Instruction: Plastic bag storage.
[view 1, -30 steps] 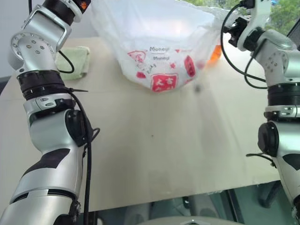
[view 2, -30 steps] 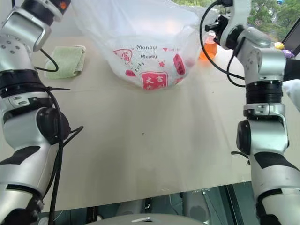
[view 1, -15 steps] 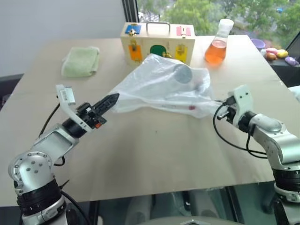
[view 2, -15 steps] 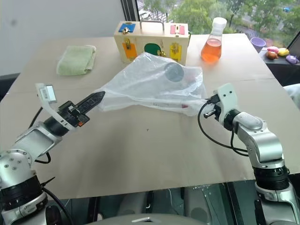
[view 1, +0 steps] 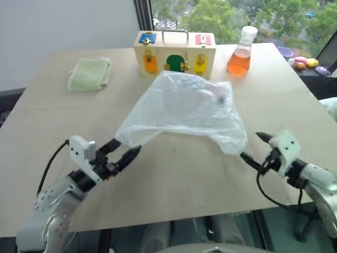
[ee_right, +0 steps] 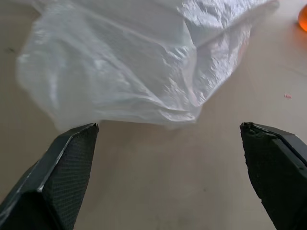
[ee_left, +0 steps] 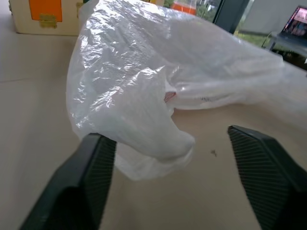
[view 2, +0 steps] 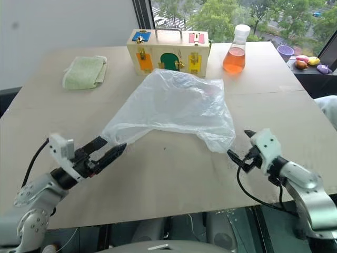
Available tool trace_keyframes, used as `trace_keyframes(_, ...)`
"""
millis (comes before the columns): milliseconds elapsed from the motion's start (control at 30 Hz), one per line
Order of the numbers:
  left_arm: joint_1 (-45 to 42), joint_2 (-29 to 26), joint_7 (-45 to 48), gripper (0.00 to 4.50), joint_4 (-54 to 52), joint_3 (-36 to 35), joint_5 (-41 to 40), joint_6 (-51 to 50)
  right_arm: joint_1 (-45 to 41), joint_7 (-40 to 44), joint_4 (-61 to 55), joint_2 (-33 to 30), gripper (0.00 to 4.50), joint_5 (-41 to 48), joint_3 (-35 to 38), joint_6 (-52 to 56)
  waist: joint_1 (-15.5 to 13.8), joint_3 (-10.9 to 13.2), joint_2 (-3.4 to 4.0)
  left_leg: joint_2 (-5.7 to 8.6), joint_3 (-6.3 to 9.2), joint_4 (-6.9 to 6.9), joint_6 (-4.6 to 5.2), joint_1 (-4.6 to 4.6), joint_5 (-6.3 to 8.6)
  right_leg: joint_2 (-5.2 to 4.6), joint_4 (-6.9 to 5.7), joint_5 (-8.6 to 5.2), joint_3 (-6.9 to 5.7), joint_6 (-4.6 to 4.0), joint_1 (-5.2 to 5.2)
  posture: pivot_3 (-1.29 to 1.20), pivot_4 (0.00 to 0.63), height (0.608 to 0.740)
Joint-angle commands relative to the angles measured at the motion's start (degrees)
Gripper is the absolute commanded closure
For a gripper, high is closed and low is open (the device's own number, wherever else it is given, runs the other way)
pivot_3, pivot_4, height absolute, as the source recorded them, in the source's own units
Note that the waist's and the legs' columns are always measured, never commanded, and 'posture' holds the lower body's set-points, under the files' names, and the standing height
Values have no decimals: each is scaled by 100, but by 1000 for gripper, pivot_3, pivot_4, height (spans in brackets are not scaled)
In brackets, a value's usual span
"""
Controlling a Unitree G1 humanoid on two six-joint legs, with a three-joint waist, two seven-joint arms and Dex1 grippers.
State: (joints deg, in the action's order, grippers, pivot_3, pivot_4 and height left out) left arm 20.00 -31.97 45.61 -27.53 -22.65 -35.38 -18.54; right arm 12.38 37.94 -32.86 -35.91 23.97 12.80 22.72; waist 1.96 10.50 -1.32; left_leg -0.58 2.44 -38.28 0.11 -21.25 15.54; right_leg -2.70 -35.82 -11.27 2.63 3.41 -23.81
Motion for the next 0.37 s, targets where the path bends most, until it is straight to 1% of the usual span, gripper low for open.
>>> trace_keyframes(33, 697, 17, 460, 52, -26, -66, 504, 840, 749, 290, -530, -131, 0, 233, 697, -137, -10, -2, -3, 0, -8, 0, 5, 1, 6, -2, 3, -4, 5, 4, 0, 0, 150, 740)
trace_keyframes(100, 977, 73, 469, 52, -121, -69, 548, 978, 1186, 413, -563, -111, 0, 185, 1031, -393, -22, -4, -10, 1, -18, -3, 13, 1, 13, -10, 8, -11, 9, 13, -2, 0, 150, 740)
trace_keyframes(167, 1084, 73, 405, 52, -229, -78, 561, 983, 1441, 503, -443, -57, 0, 228, 1384, -583, -46, -7, -13, 0, -21, -10, 14, -1, 14, -18, 8, -11, 9, 16, -2, 0, 150, 740)
trace_keyframes(367, 1030, 128, 134, 52, -262, -174, 342, 789, 1522, 758, -76, -43, 0, 335, 1662, -915, -40, -12, -19, -24, -26, -11, 4, 8, 20, -19, 7, -11, 6, 16, -2, 0, 150, 740)
